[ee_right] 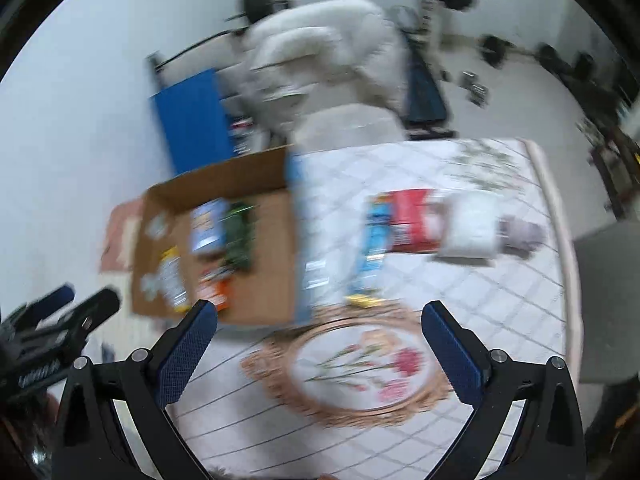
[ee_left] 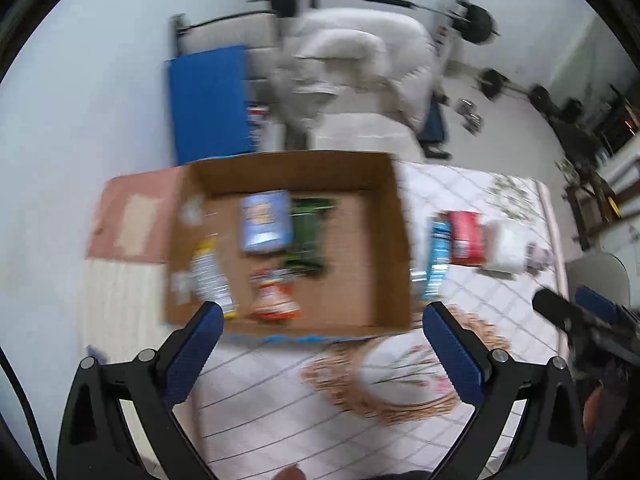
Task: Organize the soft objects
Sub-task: 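Grasp the red snack bag with left tool while right tool grasps lilac sock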
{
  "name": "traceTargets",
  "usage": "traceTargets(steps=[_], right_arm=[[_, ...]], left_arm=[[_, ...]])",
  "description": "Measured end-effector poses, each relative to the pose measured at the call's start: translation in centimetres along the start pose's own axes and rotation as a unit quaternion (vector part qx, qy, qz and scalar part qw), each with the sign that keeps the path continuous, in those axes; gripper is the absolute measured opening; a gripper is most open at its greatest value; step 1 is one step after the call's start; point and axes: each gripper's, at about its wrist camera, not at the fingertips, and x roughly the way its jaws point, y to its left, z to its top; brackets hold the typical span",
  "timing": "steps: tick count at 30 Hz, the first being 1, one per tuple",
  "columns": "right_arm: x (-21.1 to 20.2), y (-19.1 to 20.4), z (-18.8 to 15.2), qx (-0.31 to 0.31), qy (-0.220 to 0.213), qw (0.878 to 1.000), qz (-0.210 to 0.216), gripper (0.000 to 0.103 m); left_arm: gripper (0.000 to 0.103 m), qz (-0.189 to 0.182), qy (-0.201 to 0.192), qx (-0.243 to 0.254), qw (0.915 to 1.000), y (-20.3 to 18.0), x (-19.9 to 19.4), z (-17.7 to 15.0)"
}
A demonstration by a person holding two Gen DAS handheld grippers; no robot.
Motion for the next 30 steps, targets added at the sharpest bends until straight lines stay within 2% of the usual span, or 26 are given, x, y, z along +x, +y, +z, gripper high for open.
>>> traceTargets(steps=[3, 8, 10, 12, 14, 16, 17, 19, 20, 21, 23, 26, 28, 30], right_arm=[[1.8, -8.1, 2.7, 0.054, 0.018, 0.998, -0.037, 0.103], [5.6, -19.6, 5.8, 0.116, 0.063, 0.989, -0.059, 0.103], [7.1, -23.2, 6.4, 0.136, 0.076, 0.986, -0.062, 0.103], [8.8, -26.6, 7.2, 0.144, 0.083, 0.984, -0.066, 0.103], [10.2, -28.0, 7.9, 0.127, 0.093, 0.984, -0.077, 0.103], [11.9, -28.6, 8.6, 0.065, 0.108, 0.989, -0.083, 0.103], [13.2, -28.4, 9.0, 0.002, 0.127, 0.986, -0.104, 0.103], [15.2, -27.6, 9.1, -0.077, 0.151, 0.976, -0.135, 0.103], [16.5, -27.1, 8.9, -0.135, 0.165, 0.965, -0.152, 0.103], [17.2, -26.9, 8.8, -0.160, 0.173, 0.959, -0.158, 0.103], [19.4, -26.0, 8.3, -0.231, 0.196, 0.939, -0.165, 0.103], [22.2, -25.4, 7.6, -0.298, 0.210, 0.915, -0.171, 0.101], [23.7, -25.6, 7.5, -0.298, 0.226, 0.913, -0.161, 0.091], [25.0, -26.6, 7.8, -0.255, 0.251, 0.923, -0.141, 0.061]], left_arm=[[0.102, -0.027, 0.031, 0.042, 0.9982, -6.5, 3.6, 2.7], [0.101, -0.046, 0.107, 0.092, 0.9890, -16.2, 12.4, 7.2], [0.086, -0.036, 0.133, 0.100, 0.9854, -18.9, 16.0, 8.5], [0.081, -0.027, 0.166, 0.108, 0.9798, -21.0, 19.7, 9.2], [0.080, -0.024, 0.194, 0.107, 0.9749, -22.0, 22.8, 9.5], [0.080, -0.010, 0.209, 0.114, 0.9711, -22.8, 25.3, 9.4], [0.080, -0.004, 0.213, 0.118, 0.9698, -22.8, 25.9, 9.3], [0.080, 0.010, 0.220, 0.123, 0.9676, -23.0, 27.2, 9.0], [0.080, 0.011, 0.224, 0.123, 0.9668, -23.1, 27.7, 8.9], [0.080, 0.011, 0.229, 0.121, 0.9659, -23.2, 28.2, 8.8], [0.080, 0.009, 0.236, 0.119, 0.9643, -23.4, 28.9, 8.5], [0.080, 0.003, 0.249, 0.125, 0.9603, -24.0, 29.7, 8.1], [0.080, 0.006, 0.256, 0.129, 0.9580, -24.4, 30.2, 7.9], [0.080, 0.005, 0.265, 0.125, 0.9562, -24.7, 31.0, 7.9]])
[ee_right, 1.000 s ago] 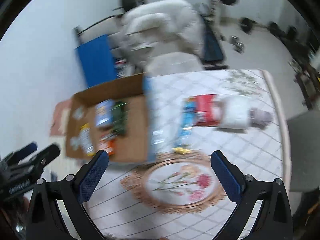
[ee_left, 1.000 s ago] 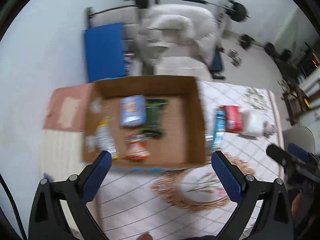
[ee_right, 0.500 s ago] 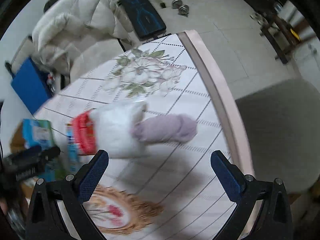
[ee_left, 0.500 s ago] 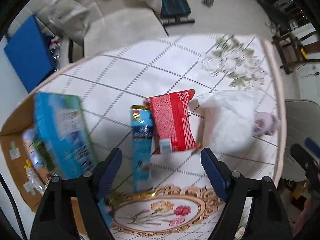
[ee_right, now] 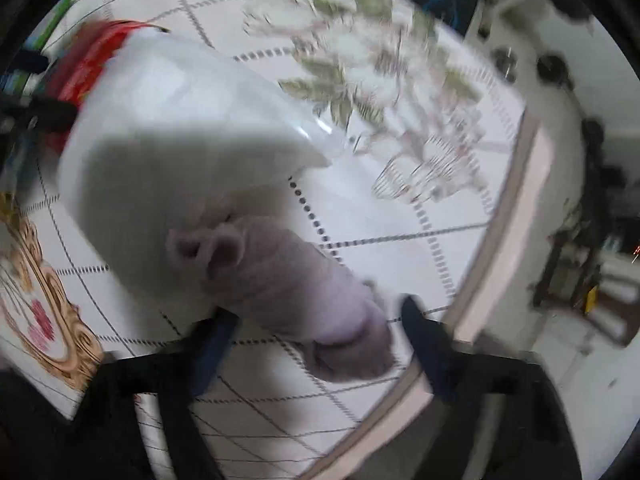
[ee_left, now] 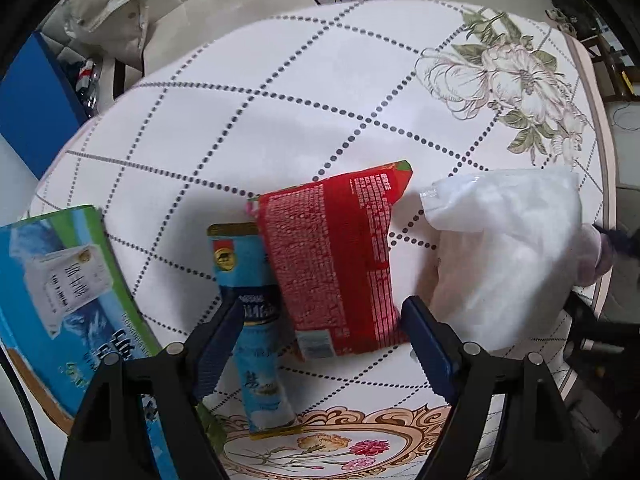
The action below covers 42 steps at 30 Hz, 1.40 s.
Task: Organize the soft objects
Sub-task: 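Grasp the red snack bag with left tool while right tool grasps lilac sock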
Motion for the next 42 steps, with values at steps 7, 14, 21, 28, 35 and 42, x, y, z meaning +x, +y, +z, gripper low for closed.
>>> traceTargets(steps=[7, 14, 21, 28, 35, 42], right_arm=[[2.3, -6.3, -2.7, 0.279, 0.046, 0.938, 0.200, 0.052], [2.8, -6.4, -3.5, 0.273, 0.030, 0.944, 0.184, 0.067], [2.8, -4.8, -7.8, 0.295, 0.020, 0.944, 0.147, 0.031], [4.8, -1.0, -16.1, 0.322, 0.044, 0.923, 0.204, 0.031], [4.7, 2.1, -19.0, 0.324, 0.050, 0.919, 0.221, 0.041], [0.2, 2.5, -18.1, 0.262, -0.007, 0.960, 0.097, 0.062]], left_arm=[[0.070, 0.008, -0.019, -0.025, 0.9995, 1.0, 0.9, 0.7], [0.054, 0.028, -0.028, 0.002, 0.9992, -0.6, 1.0, 0.8], [0.043, 0.025, -0.029, 0.003, 0.9993, -1.3, 0.4, -3.1], [0.043, 0.030, -0.010, 0.022, 0.9993, -2.6, 2.1, -11.7], [0.047, 0.000, 0.012, -0.007, 0.9999, -3.0, 4.8, -15.7], [0.052, -0.003, -0.002, -0.012, 0.9999, -2.7, 5.2, -15.1]])
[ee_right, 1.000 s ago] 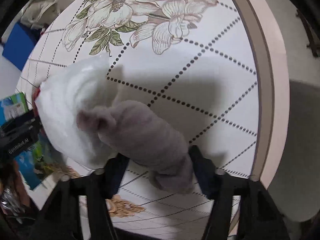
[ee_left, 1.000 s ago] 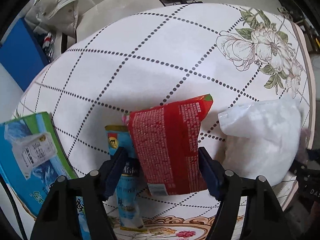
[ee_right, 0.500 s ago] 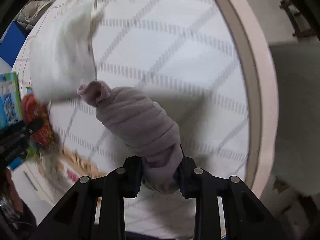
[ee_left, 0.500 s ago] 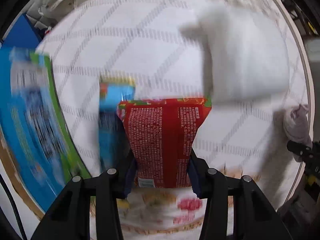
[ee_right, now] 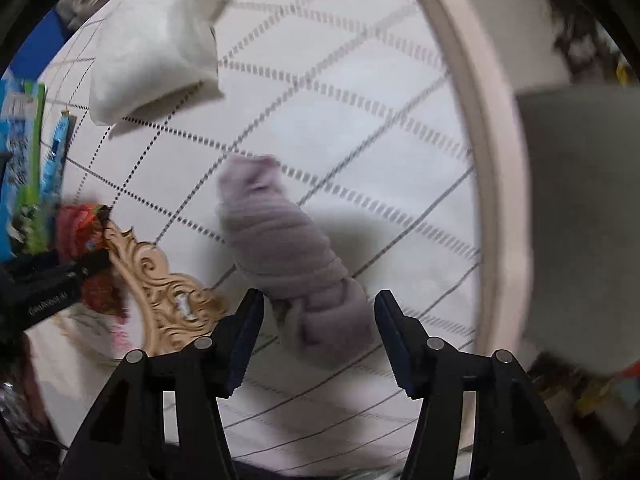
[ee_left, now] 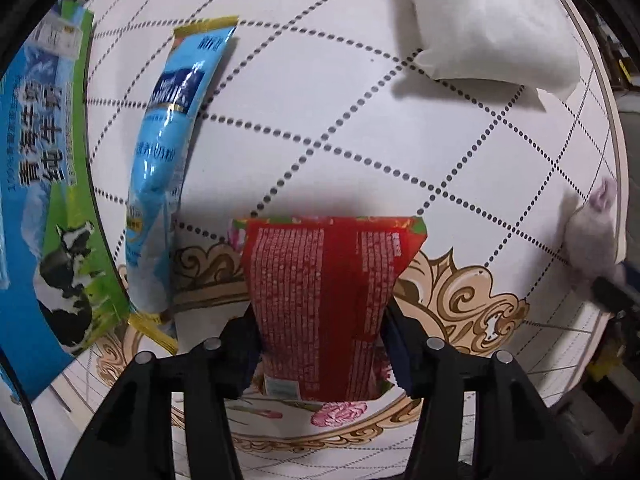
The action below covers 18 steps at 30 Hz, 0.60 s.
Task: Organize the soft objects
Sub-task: 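Drop red bag and lilac sock into the box, opening both tools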
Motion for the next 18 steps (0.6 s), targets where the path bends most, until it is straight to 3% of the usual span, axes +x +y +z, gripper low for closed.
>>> traceTargets(steps=[3, 7, 8, 9, 13, 18], right_arm=[[-0.5, 1.4, 0.7, -0.044, -0.021, 0.998, -0.038, 0.064], [1.5, 4.1, 2.9, -0.057, -0.012, 0.998, -0.031, 0.064], [2.2, 3.7, 3.4, -0.053, -0.002, 0.998, -0.030, 0.058], [2.9, 3.3, 3.7, -0.034, 0.009, 0.999, -0.020, 0.043], [1.8, 2.3, 3.2, 0.024, 0.001, 0.999, 0.028, 0.038], [-2.7, 4.3, 0.3, 0.038, -0.030, 0.994, 0.102, 0.038]], left_arm=[[0.051, 0.001, -0.010, -0.001, 0.9999, -0.7, -0.2, 0.4], [0.045, -0.015, -0.017, -0.021, 0.9995, 0.6, -0.6, 0.2], [0.045, -0.020, -0.017, -0.028, 0.9993, 0.8, -0.7, 0.0], [0.044, -0.022, -0.019, -0.033, 0.9990, 1.7, -1.0, -0.5], [0.044, -0.034, -0.040, -0.043, 0.9977, 2.5, -3.0, -2.6], [0.044, -0.065, -0.087, -0.055, 0.9926, 4.4, -8.9, -5.5]])
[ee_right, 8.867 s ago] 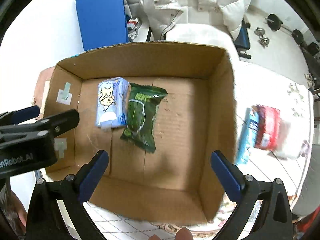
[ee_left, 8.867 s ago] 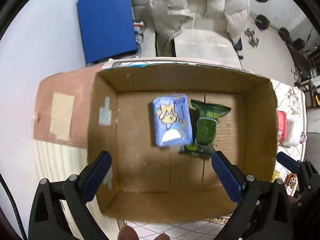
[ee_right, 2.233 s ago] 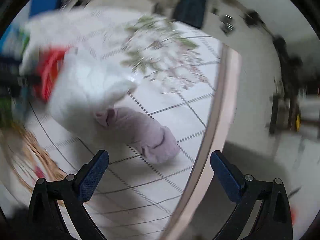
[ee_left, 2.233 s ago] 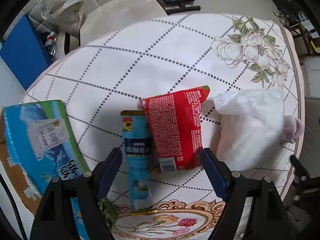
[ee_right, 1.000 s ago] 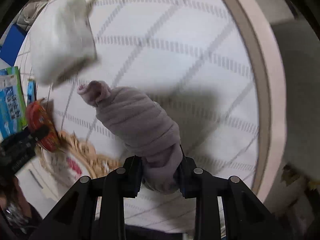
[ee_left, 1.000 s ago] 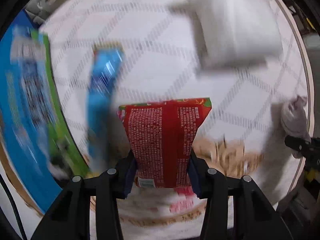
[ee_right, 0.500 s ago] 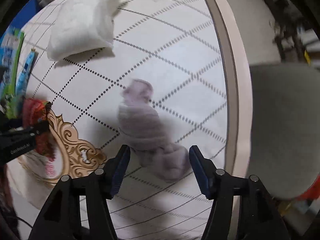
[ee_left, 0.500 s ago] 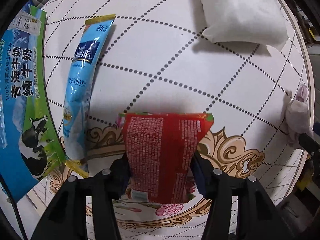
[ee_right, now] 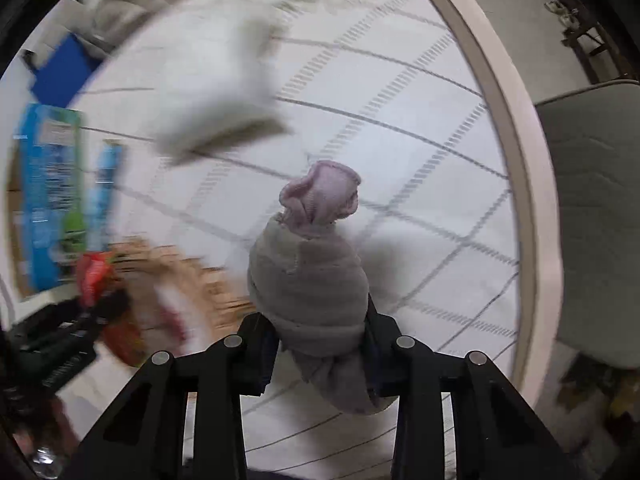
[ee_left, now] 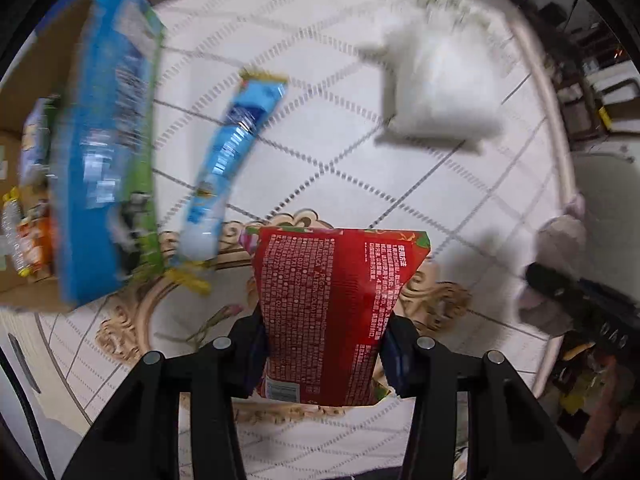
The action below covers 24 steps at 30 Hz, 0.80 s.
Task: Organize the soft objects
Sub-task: 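Drop red bag and lilac sock into the box, opening both tools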
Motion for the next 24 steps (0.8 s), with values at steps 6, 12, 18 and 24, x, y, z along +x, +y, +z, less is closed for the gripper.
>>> traceTargets(steps=[6, 12, 18, 24], right_arm=[[-5.4, 12.3, -0.2, -0.042, -0.043, 0.994, 0.088, 0.038], [-9.6, 25.4, 0.0, -0.110, -0.061, 0.983, 0.137, 0.038], [-7.0, 33.8, 3.0, -0.126, -0.055, 0.985, 0.108, 0.038], [-0.5, 40.0, 7.5, -0.116, -0.038, 0.991, 0.051, 0.038]], left_arm=[[0.044, -0.041, -0.079, -0.023, 0.9958, 2.9, -10.9, 0.9], [0.044, 0.011, -0.126, -0.041, 0.9912, 13.3, -17.0, 2.4], [0.044, 0.080, -0.096, -0.095, 0.9876, 26.2, -15.2, 6.3], [0.044, 0.105, -0.030, -0.119, 0.9869, 34.7, -8.6, 11.4]])
